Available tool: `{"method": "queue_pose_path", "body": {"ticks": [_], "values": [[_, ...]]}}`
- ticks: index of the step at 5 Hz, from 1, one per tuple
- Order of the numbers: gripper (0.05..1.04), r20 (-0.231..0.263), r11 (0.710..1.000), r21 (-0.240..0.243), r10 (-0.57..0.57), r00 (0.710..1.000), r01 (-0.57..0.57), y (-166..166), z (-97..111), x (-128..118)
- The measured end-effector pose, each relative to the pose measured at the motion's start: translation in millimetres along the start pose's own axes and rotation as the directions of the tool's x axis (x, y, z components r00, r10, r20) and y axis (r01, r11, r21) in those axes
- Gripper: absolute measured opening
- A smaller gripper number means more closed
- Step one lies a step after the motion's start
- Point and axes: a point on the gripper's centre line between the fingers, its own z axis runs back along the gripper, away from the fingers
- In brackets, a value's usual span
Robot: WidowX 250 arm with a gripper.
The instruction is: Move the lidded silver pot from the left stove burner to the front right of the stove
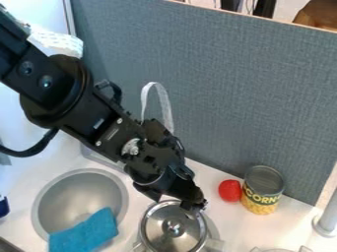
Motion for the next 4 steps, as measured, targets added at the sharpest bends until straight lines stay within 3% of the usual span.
{"method": "queue_pose_path", "body": {"ticks": [3,4], "values": [[1.004,-0.092,0.998,-0.022,-0.058,0.994,0.057,4.3,-3.3,-24.5],[1.004,-0.15,0.996,-0.048,-0.088,0.985,0.082,15.3,-1.9,-31.5]]}}
